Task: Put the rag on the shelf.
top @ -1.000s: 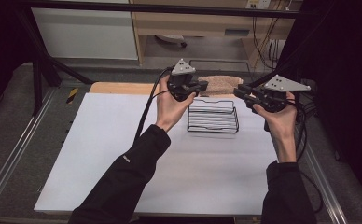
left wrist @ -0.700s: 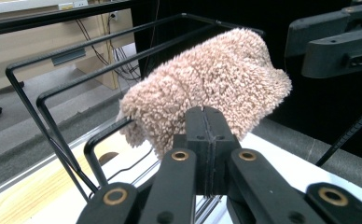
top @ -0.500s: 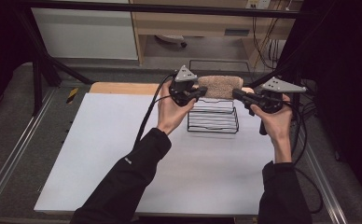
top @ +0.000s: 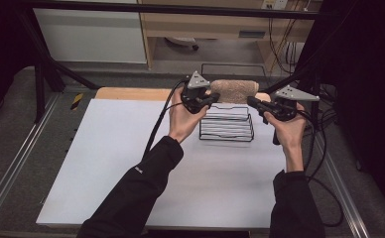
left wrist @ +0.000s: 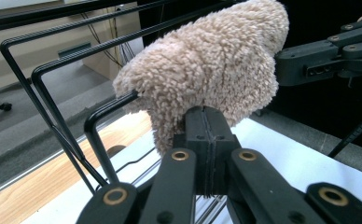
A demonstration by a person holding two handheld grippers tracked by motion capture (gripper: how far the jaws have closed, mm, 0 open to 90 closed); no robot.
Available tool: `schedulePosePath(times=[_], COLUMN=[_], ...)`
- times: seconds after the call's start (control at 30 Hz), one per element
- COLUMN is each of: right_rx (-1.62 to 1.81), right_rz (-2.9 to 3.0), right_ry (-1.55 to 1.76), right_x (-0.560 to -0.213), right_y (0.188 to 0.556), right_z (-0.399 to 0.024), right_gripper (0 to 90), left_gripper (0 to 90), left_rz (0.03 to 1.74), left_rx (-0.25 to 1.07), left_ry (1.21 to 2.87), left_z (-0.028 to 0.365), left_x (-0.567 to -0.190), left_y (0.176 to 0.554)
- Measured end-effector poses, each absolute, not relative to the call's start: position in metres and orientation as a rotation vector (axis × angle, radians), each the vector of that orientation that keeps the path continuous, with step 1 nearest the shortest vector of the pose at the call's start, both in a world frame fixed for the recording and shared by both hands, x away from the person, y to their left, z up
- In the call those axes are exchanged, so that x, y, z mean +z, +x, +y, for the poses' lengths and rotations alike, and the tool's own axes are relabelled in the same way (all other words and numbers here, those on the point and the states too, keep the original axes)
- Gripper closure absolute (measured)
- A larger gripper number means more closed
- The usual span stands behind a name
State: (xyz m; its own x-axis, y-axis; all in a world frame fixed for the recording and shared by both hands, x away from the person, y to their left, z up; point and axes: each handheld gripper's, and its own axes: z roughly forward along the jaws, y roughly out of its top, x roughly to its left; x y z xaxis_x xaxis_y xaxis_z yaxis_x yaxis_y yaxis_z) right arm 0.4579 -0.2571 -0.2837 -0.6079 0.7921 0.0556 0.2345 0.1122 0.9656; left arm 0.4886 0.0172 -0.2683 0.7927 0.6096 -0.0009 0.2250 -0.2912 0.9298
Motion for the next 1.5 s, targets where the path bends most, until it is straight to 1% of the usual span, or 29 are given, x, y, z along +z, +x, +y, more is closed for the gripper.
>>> schedulePosePath(times=[0.1, 0.4, 0.6, 0.73, 0.9, 0.97, 1.2, 1.3, 1.37, 1.5], right_rx=[1.53, 1.537, 1.527, 1.523, 1.524, 1.52, 1.523, 1.514, 1.512, 1.493], right_rz=[1.921, 1.93, 1.938, 1.946, 1.977, 1.994, 2.027, 2.035, 2.042, 2.067], right_ry=[0.984, 0.998, 1.019, 1.035, 1.047, 1.047, 1.051, 1.052, 1.052, 1.063], right_x=[-0.28, -0.274, -0.279, -0.283, -0.29, -0.293, -0.306, -0.311, -0.314, -0.322], right_y=[0.453, 0.436, 0.428, 0.423, 0.42, 0.418, 0.413, 0.412, 0.411, 0.41], right_z=[-0.258, -0.261, -0.262, -0.262, -0.259, -0.258, -0.251, -0.248, -0.246, -0.24], right_gripper=[87.4, 69.5, 52.0, 43.4, 28.8, 26.9, 12.5, 8.8, 6.9, 4.0], left_gripper=[87.0, 72.4, 56.2, 48.4, 39.1, 34.8, 22.5, 16.5, 11.9, 6.9], left_rz=[0.632, 0.651, 0.681, 0.706, 0.723, 0.722, 0.765, 0.778, 0.79, 0.826], left_rx=[0.419, 0.399, 0.399, 0.387, 0.363, 0.363, 0.374, 0.372, 0.394, 0.412], left_ry=[1.864, 1.895, 1.911, 1.908, 1.923, 1.931, 1.965, 1.974, 1.979, 1.974], left_z=[0.021, 0.039, 0.054, 0.063, 0.077, 0.084, 0.11, 0.122, 0.131, 0.15], left_x=[-0.267, -0.272, -0.281, -0.288, -0.299, -0.304, -0.321, -0.327, -0.331, -0.338], left_y=[0.484, 0.47, 0.463, 0.457, 0.45, 0.446, 0.434, 0.43, 0.426, 0.421])
